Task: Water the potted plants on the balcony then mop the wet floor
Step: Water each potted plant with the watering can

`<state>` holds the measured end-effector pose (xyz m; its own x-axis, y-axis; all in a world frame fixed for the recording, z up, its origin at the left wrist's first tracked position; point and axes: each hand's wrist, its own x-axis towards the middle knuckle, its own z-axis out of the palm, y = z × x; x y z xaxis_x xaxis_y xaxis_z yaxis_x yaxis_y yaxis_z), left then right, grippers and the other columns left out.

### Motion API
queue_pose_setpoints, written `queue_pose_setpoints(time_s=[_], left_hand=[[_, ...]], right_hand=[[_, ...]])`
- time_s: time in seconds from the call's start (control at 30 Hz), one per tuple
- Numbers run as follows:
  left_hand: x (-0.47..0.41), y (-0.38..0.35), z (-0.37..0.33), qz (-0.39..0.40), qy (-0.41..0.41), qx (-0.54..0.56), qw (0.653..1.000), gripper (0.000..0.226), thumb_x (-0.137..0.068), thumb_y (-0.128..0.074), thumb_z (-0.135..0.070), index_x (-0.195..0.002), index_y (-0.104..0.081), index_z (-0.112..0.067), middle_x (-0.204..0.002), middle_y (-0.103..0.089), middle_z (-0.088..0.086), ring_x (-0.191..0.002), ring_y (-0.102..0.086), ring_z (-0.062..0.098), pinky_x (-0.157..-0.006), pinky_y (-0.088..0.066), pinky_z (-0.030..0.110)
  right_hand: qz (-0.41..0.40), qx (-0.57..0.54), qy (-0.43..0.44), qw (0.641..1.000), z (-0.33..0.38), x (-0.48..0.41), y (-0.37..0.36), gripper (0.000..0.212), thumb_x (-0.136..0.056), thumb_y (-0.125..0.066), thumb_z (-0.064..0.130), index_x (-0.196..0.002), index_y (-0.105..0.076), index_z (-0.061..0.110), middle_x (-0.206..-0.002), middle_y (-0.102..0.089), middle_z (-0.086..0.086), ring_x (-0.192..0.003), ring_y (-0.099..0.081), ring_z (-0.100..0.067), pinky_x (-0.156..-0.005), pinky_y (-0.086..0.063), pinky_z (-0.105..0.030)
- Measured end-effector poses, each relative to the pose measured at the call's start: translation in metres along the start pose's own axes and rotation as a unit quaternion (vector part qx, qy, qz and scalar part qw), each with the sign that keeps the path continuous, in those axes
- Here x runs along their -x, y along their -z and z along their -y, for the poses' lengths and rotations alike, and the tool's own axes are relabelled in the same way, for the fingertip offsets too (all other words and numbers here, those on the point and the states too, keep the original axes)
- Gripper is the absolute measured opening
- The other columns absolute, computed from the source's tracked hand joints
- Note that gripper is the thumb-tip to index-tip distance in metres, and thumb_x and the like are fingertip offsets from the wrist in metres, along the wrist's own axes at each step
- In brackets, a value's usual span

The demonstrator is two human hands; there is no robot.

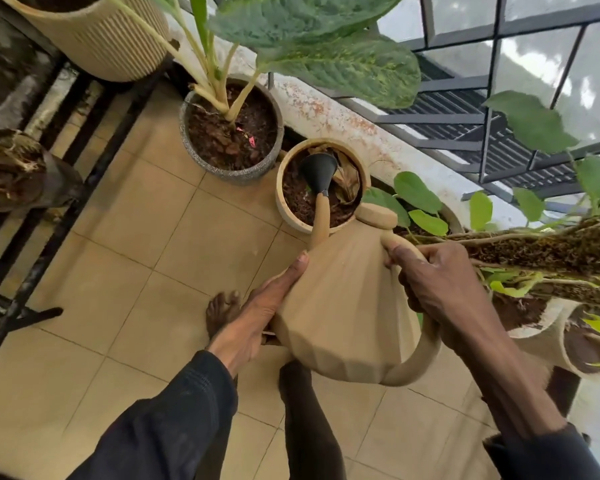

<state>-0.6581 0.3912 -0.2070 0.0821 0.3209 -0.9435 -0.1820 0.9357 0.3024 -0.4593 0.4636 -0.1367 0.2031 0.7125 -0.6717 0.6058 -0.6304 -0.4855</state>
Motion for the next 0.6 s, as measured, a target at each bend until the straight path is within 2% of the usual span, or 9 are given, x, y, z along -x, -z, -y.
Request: queue_pose_setpoints(time_s=[0.1,0.27,0.37,0.5,0.6], left_hand=[[0.0,0.005,-0.005,0.003,0.006,-0.009,1.0,0.045,-0.084,-0.055,-0.072,-0.113,-0.056,-0.038,-0.104,-0.066,-0.001,-0.095,-0.059,0.018,-0.069,-0.046,0.03],[0.0,0.008,-0.006,0.005,0.007,-0.008,1.0,0.034,-0.088,-0.054,-0.067,-0.105,-0.055,-0.038,-0.099,-0.066,-0.002,-0.092,-0.06,0.017,-0.071,-0.046,0.029],[0.0,0.009,-0.003,0.002,0.008,-0.002,1.0,0.033,-0.089,-0.054,-0.065,-0.106,-0.056,-0.036,-0.097,-0.067,-0.002,-0.09,-0.06,0.016,-0.071,-0.046,0.029],[0.001,0.007,0.001,-0.003,0.015,0.009,1.0,0.026,-0.09,-0.056,-0.062,-0.093,-0.058,-0.036,-0.092,-0.067,-0.003,-0.085,-0.06,0.014,-0.068,-0.046,0.028],[0.001,0.006,0.004,-0.005,0.023,0.009,1.0,0.036,-0.087,-0.056,-0.065,-0.107,-0.058,-0.035,-0.098,-0.066,-0.001,-0.089,-0.06,0.016,-0.069,-0.047,0.029]], right_hand=[[-0.007,-0.008,-0.01,1.0,0.003,-0.002,-0.006,0.037,-0.1,-0.066,0.036,-0.081,-0.078,0.006,-0.054,-0.055,0.003,-0.05,-0.046,-0.016,-0.057,-0.04,-0.037],[-0.005,-0.01,-0.012,1.0,0.003,0.003,-0.011,0.04,-0.101,-0.065,0.039,-0.08,-0.077,0.007,-0.054,-0.055,0.002,-0.051,-0.046,-0.017,-0.058,-0.041,-0.038],[-0.008,-0.005,-0.013,1.0,0.002,0.003,-0.012,0.043,-0.101,-0.065,0.039,-0.079,-0.077,0.004,-0.056,-0.055,-0.002,-0.053,-0.046,-0.018,-0.06,-0.042,-0.039],[-0.011,-0.011,-0.016,1.0,-0.001,0.003,-0.012,0.048,-0.1,-0.067,0.043,-0.08,-0.076,0.0,-0.057,-0.054,-0.003,-0.051,-0.045,-0.019,-0.059,-0.041,-0.039],[-0.007,-0.01,-0.011,1.0,-0.005,0.002,-0.011,0.046,-0.1,-0.067,0.041,-0.08,-0.077,0.0,-0.057,-0.054,-0.003,-0.052,-0.045,-0.019,-0.06,-0.041,-0.039]])
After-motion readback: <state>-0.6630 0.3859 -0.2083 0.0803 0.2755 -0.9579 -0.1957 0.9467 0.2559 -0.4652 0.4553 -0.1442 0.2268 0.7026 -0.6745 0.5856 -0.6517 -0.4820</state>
